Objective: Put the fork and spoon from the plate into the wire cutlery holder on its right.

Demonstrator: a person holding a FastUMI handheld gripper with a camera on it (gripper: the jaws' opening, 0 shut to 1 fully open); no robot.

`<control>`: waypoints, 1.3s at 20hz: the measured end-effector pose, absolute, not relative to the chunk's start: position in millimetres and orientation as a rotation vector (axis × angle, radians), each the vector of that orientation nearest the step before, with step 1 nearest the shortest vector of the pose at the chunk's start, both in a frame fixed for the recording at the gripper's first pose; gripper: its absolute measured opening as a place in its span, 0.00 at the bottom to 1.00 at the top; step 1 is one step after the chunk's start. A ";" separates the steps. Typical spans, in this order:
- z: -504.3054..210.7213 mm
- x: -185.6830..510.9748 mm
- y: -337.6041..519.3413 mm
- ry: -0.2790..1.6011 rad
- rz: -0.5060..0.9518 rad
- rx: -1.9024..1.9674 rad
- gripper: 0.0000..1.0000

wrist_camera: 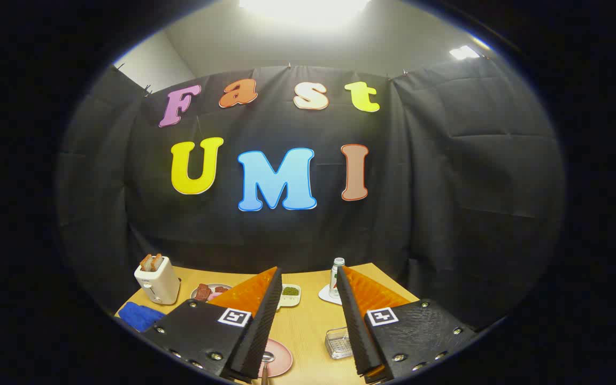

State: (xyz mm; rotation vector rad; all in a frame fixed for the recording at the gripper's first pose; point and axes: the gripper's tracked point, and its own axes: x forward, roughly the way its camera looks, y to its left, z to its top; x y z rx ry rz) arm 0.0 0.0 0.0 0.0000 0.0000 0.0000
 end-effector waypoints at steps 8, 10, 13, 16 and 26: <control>-10.8 5.7 10.1 0.045 0.023 -0.004 0.64; -13.1 8.2 11.5 0.055 0.028 -0.004 0.64; -13.0 8.2 13.4 0.056 0.033 -0.014 0.64; -16.4 11.0 15.4 0.063 0.037 -0.022 0.64; -104.5 20.8 51.5 0.345 0.175 -0.026 0.64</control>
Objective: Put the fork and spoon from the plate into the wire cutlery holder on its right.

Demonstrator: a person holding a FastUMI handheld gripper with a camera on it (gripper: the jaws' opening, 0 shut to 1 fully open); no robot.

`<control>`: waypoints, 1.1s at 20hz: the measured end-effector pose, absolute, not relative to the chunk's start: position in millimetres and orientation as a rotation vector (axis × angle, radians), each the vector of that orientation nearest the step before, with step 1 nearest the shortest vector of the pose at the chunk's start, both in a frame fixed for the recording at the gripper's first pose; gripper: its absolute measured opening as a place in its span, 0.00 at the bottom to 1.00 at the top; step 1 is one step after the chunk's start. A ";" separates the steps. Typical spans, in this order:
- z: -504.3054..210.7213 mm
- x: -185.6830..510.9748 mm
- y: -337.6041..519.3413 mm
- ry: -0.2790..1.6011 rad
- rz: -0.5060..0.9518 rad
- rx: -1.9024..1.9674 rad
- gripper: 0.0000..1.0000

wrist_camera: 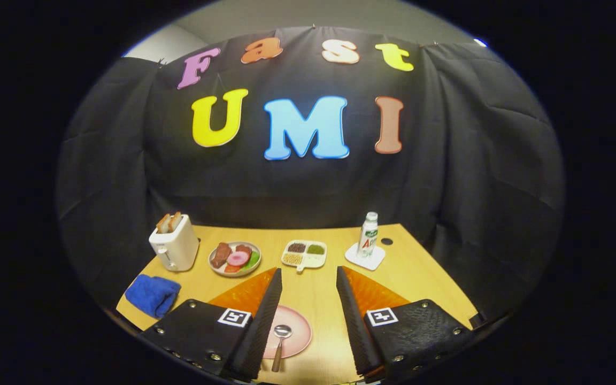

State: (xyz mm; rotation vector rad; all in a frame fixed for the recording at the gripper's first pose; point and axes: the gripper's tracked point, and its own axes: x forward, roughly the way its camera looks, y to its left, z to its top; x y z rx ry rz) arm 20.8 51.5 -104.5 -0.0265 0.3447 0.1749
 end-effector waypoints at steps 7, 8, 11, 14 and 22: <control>-204.4 12.9 78.8 0.664 0.257 0.017 0.64; -218.4 14.3 80.5 0.701 0.258 0.016 0.64; -255.2 11.8 82.6 0.808 0.252 0.014 0.64; -288.2 5.0 86.6 0.918 0.242 0.011 0.64; -344.5 -24.4 82.3 1.195 0.190 0.029 0.64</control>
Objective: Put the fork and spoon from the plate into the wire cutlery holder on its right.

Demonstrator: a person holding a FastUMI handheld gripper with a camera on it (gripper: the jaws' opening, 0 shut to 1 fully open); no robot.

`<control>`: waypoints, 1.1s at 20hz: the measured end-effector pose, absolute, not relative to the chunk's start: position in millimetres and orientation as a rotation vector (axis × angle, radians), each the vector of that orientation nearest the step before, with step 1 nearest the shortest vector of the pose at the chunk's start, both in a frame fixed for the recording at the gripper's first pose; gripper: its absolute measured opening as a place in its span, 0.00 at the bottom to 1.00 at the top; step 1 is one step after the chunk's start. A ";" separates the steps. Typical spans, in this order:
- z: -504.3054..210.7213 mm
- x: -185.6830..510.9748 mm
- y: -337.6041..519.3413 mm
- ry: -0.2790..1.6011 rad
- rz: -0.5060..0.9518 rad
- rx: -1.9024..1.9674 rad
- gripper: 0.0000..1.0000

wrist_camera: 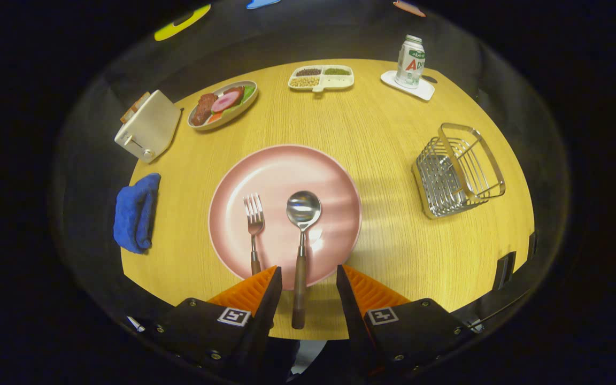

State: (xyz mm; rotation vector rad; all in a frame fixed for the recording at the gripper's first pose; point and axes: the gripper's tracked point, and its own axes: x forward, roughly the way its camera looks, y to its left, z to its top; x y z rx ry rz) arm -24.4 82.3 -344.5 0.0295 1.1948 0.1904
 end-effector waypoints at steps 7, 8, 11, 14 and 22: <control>-383.7 -53.7 83.3 1.363 0.191 0.053 0.65; -380.4 -56.3 84.8 1.380 0.191 0.074 0.41; -383.7 -56.2 82.6 1.399 0.187 0.077 0.22; -379.7 -55.6 81.0 1.388 0.187 0.061 0.11; -367.0 -50.5 83.0 1.338 0.189 0.008 0.11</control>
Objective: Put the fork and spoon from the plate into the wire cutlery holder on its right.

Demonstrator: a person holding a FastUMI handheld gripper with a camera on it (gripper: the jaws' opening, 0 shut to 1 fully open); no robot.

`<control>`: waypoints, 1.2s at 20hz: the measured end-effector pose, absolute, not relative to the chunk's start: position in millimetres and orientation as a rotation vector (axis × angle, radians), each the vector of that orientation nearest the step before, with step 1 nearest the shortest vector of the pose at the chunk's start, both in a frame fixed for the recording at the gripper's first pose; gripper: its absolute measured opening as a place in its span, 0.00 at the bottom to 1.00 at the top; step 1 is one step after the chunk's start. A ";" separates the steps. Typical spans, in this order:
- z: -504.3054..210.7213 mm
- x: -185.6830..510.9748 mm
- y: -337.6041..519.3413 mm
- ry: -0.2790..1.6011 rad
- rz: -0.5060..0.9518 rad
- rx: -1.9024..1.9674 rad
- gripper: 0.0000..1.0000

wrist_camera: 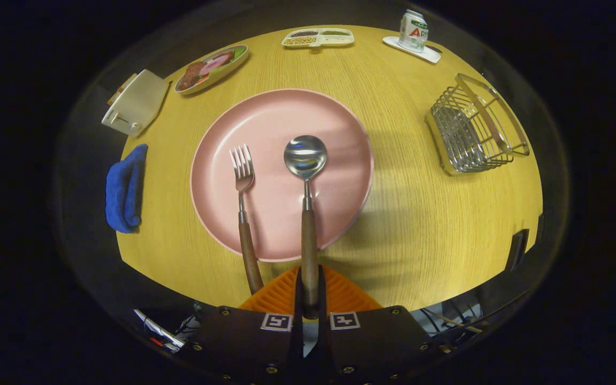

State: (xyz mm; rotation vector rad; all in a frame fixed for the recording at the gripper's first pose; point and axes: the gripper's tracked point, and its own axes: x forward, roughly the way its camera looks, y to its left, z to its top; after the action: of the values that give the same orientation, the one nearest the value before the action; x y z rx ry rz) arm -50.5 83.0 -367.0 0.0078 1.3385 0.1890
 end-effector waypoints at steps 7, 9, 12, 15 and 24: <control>-349.2 -37.4 81.6 1.280 0.175 0.090 0.04; -336.2 -30.5 76.2 1.247 0.178 0.098 0.04; -303.9 -17.3 59.1 1.187 0.181 0.109 0.04; -271.6 -7.6 29.2 1.148 0.171 0.102 0.04; -233.7 -1.7 -81.7 1.240 0.102 -0.011 0.04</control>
State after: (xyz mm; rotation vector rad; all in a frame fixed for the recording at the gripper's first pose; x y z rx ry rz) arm -1.7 -81.7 -233.7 -0.0110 1.2402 0.1017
